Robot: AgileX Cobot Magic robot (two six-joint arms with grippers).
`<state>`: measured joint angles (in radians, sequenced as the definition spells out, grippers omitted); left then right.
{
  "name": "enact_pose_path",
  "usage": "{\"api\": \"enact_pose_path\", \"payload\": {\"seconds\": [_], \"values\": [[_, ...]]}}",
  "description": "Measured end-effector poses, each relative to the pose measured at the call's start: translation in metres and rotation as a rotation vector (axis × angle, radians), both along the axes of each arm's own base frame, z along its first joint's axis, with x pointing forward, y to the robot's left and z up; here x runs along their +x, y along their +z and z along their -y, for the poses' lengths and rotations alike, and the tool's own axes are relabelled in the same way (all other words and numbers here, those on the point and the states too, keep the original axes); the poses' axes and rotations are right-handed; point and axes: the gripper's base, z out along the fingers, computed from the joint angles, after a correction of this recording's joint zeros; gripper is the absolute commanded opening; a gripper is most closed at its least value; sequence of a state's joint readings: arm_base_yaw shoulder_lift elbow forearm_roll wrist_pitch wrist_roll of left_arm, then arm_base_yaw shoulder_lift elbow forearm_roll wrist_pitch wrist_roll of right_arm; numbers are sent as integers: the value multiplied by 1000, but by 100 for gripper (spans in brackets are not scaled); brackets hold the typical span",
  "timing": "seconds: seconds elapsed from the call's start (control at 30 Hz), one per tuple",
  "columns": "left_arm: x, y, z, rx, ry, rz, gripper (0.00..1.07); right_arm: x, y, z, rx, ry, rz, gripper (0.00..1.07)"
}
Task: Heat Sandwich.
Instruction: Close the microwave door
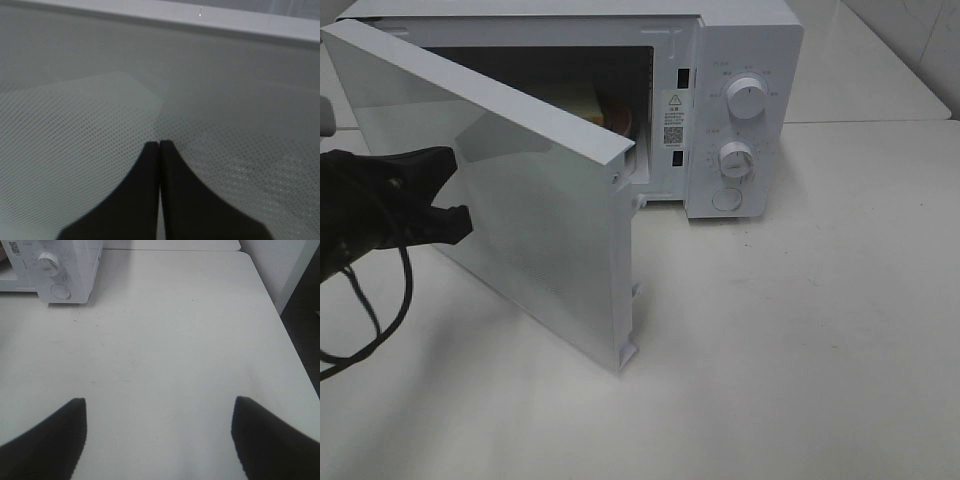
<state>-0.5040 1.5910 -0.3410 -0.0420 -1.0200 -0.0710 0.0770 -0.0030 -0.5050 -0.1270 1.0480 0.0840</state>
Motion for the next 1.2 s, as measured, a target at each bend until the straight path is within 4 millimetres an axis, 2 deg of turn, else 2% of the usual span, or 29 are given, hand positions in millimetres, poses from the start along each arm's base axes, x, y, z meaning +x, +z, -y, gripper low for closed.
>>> {"api": "enact_pose_path", "payload": {"seconds": [0.47, 0.6, 0.77, 0.93, 1.2], "values": [[25, 0, 48, -25, -26, 11, 0, 0, 0, 0, 0, 0, 0, 76], [39, 1, 70, -14, -36, -2, 0, 0, 0, 0, 0, 0, 0, 76], [45, 2, 82, -7, -42, 5, 0, 0, 0, 0, 0, 0, 0, 76], [62, 6, 103, -10, -50, 13, 0, 0, 0, 0, 0, 0, 0, 76], [77, 5, 116, -10, -51, 16, 0, 0, 0, 0, 0, 0, 0, 76]]}}
